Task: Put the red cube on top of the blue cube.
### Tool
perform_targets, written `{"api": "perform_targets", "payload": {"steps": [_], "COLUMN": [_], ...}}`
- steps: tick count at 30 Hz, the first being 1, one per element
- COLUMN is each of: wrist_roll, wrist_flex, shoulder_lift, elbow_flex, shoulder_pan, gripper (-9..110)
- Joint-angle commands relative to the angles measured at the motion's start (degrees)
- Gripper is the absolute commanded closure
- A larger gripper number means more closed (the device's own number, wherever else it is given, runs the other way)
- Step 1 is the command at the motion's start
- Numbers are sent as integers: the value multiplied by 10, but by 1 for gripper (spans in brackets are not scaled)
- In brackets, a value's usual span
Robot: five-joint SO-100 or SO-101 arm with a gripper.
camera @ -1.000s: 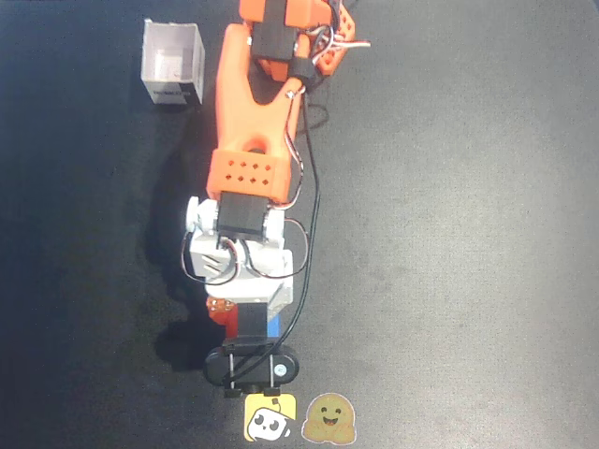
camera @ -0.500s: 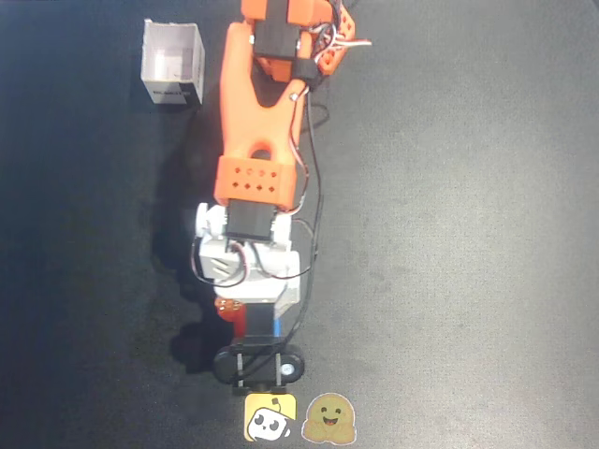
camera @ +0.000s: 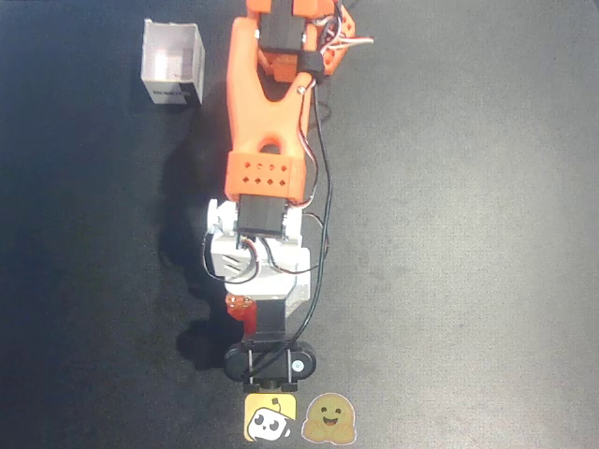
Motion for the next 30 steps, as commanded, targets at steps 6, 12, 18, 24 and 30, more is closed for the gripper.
{"api": "perform_targets", "payload": {"steps": [6, 12, 18, 24, 30], "wrist_roll": [7, 8, 11, 11, 12], "wrist_flex": [-17, -26, -27, -29, -33], "shoulder_lift": [53, 54, 55, 56, 58], "elbow_flex": [8, 18, 19, 19, 19], "shoulder_pan": [-4, -4, -4, -4, -6], "gripper": [99, 99, 95, 86, 81]}}
